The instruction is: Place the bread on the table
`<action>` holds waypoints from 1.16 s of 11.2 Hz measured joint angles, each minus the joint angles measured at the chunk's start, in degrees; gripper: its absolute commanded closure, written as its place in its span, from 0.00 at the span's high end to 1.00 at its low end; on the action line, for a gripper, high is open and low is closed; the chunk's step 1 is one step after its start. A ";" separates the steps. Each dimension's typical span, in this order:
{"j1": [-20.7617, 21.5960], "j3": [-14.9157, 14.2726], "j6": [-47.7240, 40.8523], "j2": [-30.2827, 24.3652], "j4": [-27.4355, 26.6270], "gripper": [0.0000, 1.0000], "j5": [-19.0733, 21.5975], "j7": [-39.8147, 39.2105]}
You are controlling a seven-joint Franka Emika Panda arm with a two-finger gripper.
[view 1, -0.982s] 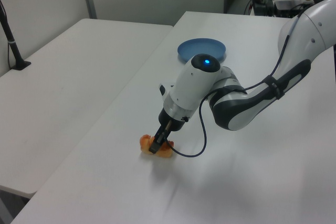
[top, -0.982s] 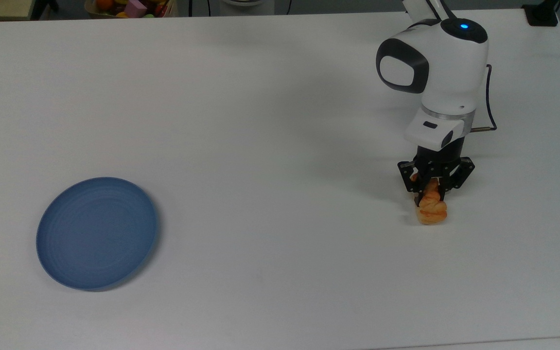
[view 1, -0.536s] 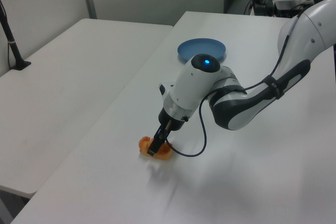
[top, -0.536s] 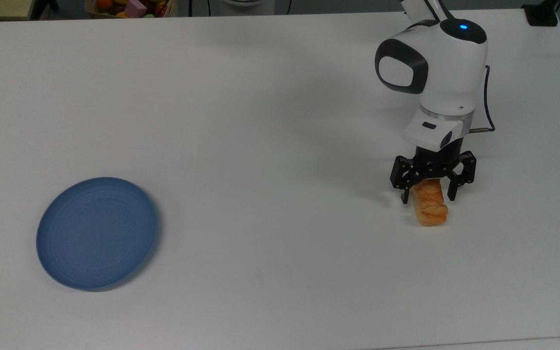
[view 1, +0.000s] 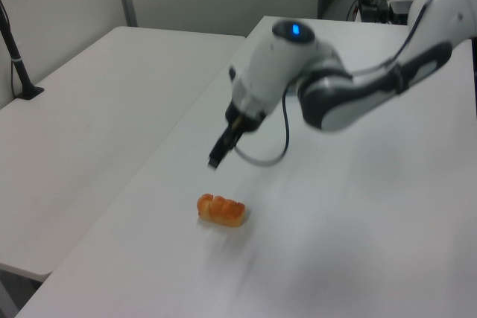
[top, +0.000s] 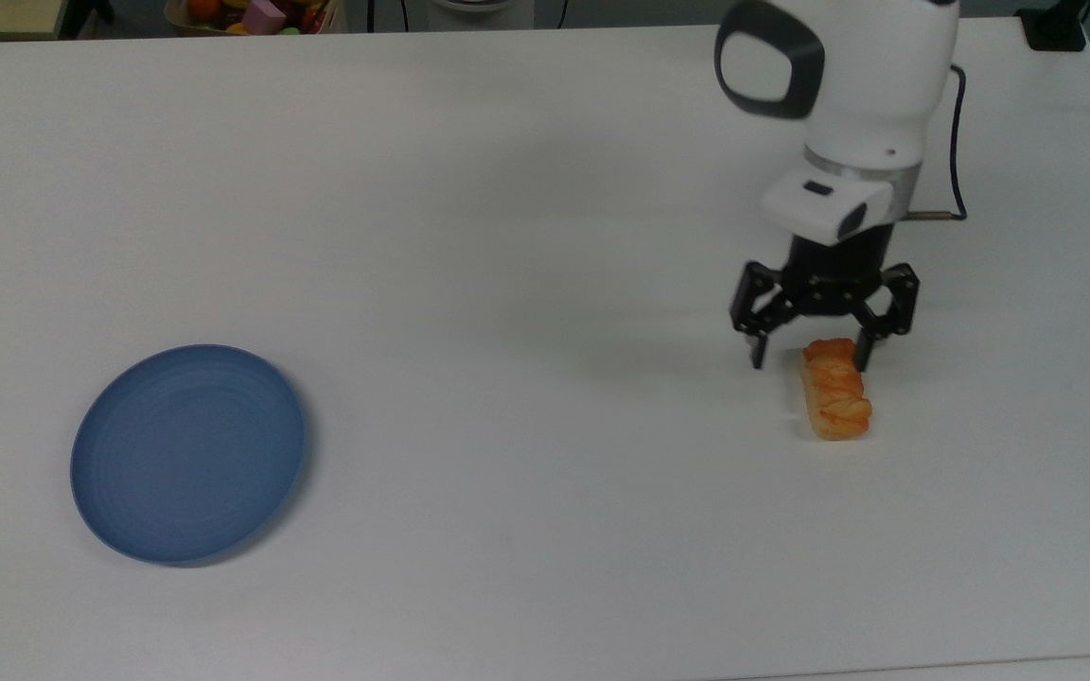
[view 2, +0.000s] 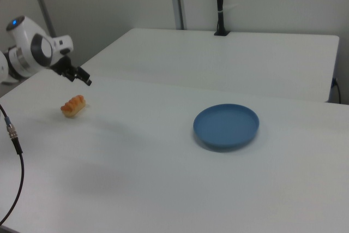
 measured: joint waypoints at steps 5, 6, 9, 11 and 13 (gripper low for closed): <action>-6.68 0.05 -17.22 -15.27 -3.87 1.00 7.00 -0.82; -8.02 0.07 -19.43 -19.42 -7.49 1.00 9.42 -2.71; -12.58 0.07 -32.03 -30.53 -14.30 1.00 16.64 -4.22; -16.84 0.09 -39.48 -35.85 -16.09 1.00 20.29 -5.56; -20.22 0.10 -40.98 -38.45 -17.43 1.00 21.52 -6.91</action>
